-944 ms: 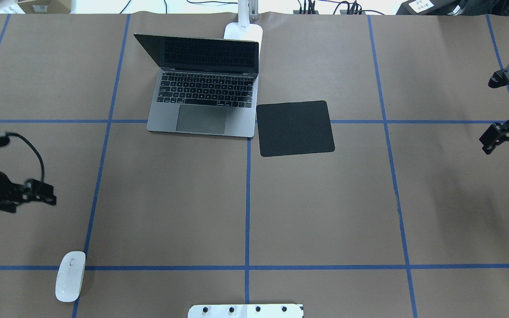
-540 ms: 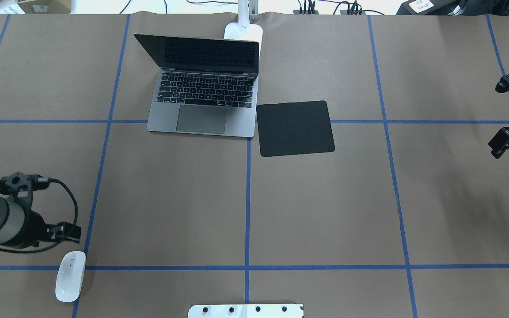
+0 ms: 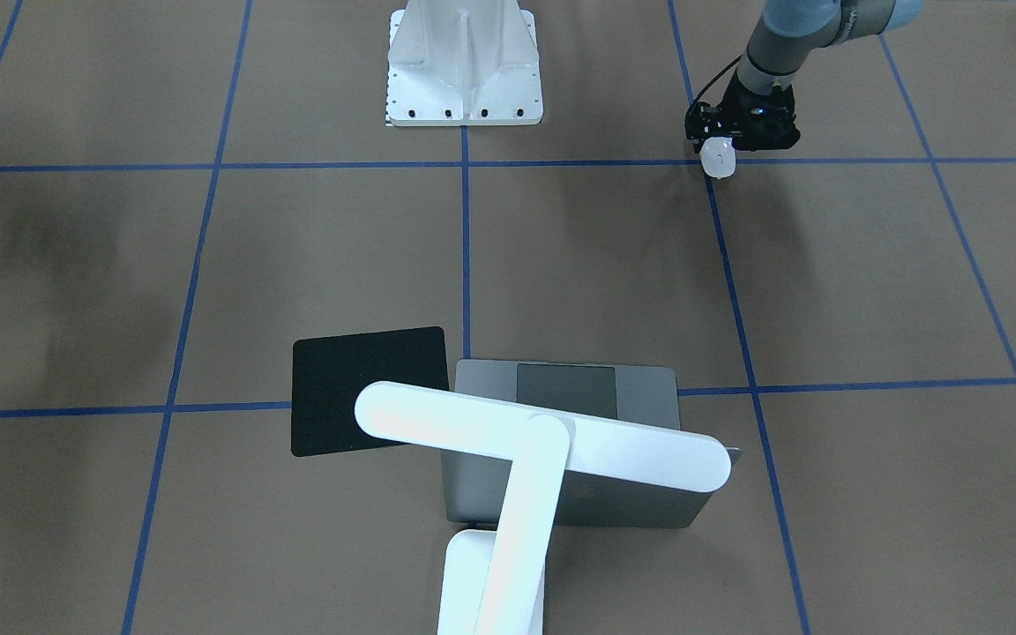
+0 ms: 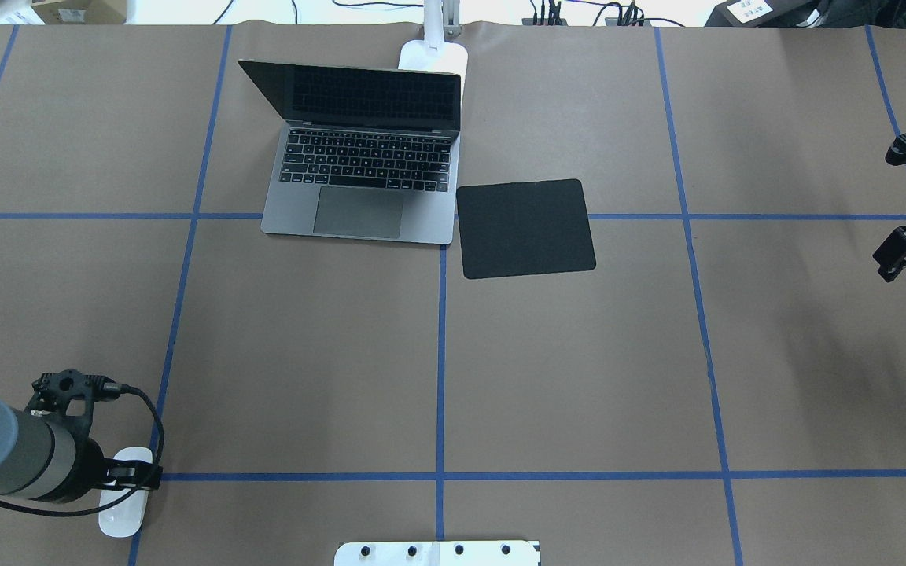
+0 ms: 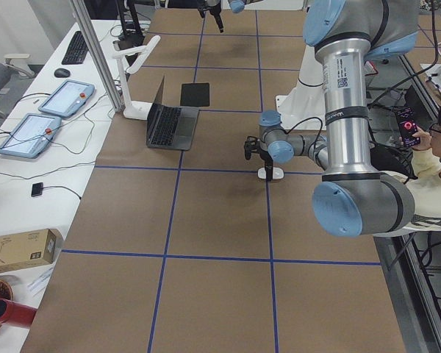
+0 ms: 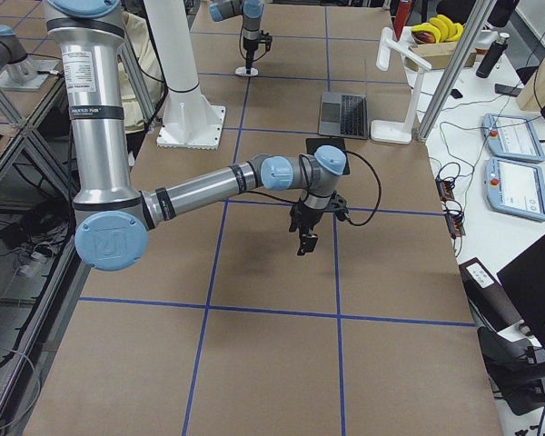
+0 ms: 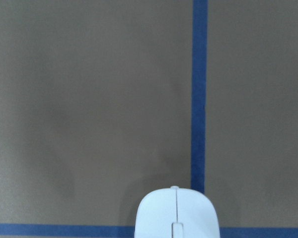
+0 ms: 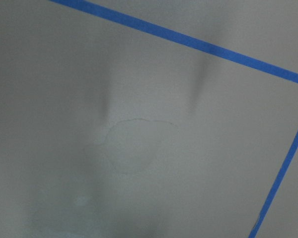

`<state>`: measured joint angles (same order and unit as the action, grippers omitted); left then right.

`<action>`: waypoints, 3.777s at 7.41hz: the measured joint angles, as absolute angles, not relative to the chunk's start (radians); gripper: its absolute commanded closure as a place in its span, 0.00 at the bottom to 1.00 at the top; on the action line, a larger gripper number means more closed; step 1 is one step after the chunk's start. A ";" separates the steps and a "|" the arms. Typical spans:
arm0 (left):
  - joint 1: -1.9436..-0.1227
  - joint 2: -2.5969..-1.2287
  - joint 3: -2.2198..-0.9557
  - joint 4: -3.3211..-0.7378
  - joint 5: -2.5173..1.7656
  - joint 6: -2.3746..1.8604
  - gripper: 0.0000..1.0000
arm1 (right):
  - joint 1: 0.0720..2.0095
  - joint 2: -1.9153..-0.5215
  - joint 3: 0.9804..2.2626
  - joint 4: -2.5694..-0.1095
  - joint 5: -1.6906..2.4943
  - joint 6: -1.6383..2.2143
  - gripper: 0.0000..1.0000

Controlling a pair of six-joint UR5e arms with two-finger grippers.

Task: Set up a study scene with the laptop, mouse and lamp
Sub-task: 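Grasp the white mouse with the left gripper, then carry the white mouse with the left gripper onto the black mouse pad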

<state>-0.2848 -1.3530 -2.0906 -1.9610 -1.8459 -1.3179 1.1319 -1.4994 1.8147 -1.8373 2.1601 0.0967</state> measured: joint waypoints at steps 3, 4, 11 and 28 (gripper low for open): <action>-0.219 -1.350 -2.091 -1.962 -1.801 -1.350 0.32 | 1.133 -1.499 1.814 -1.836 2.158 0.096 0.00; -0.208 -1.350 -2.091 -1.962 -1.791 -1.354 0.40 | 1.135 -1.499 1.812 -1.836 2.157 0.096 0.00; -0.251 -1.372 -2.169 -1.961 -1.812 -1.334 0.58 | 1.144 -1.494 1.804 -1.836 2.154 0.095 0.00; -0.433 -2.605 -1.139 -2.085 -1.431 -1.410 0.22 | 1.179 -1.473 1.821 -1.820 2.159 0.095 0.00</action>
